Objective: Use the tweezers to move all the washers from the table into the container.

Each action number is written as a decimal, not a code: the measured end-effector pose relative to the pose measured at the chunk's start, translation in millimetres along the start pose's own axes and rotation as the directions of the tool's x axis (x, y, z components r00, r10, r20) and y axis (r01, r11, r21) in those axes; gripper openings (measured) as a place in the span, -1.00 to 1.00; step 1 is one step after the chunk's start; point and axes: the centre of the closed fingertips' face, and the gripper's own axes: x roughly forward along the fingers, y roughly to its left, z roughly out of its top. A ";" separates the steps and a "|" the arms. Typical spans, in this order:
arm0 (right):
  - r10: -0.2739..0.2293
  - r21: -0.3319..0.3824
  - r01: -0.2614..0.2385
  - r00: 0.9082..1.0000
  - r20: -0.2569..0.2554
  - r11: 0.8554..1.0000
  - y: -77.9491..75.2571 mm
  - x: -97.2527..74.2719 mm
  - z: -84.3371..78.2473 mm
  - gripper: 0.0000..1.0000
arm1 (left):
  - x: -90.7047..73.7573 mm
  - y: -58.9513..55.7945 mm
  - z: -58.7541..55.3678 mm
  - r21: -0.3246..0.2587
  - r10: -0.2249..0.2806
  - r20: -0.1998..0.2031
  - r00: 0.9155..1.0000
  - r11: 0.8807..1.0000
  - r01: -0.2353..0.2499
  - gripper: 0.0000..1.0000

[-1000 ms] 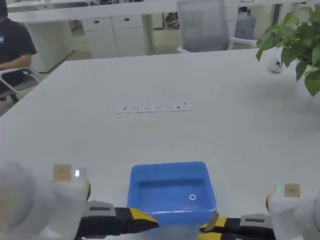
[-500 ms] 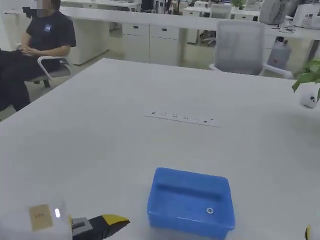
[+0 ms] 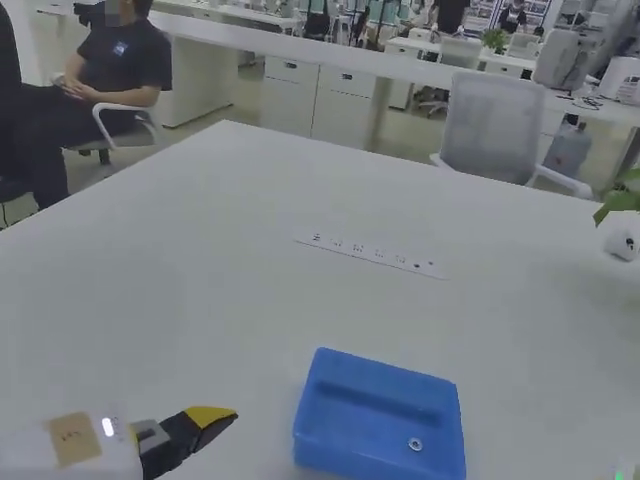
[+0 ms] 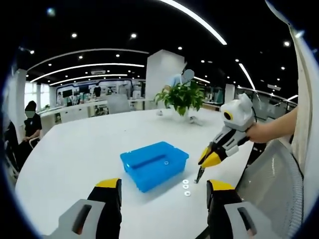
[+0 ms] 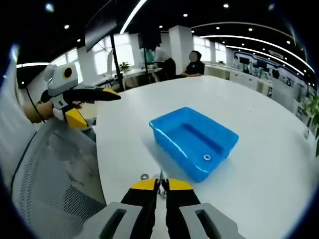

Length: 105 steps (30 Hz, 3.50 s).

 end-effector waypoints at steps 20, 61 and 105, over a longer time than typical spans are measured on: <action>-0.050 -0.042 0.051 0.998 0.024 0.998 4.5 4.4 0.6 -0.94 | -6.4 5.3 8.3 -0.035 0.014 0.059 0.998 0.999 -0.012 0.41; -0.109 0.087 0.095 0.980 0.169 0.992 -69.0 18.0 89.5 -0.95 | 6.0 -3.7 -16.8 0.035 -0.015 -0.078 0.997 0.999 0.018 0.97; -0.052 0.065 0.038 0.971 0.233 0.997 -20.4 -4.1 85.7 -0.95 | 3.4 0.8 -10.5 0.031 0.007 -0.042 0.999 1.000 -0.006 0.85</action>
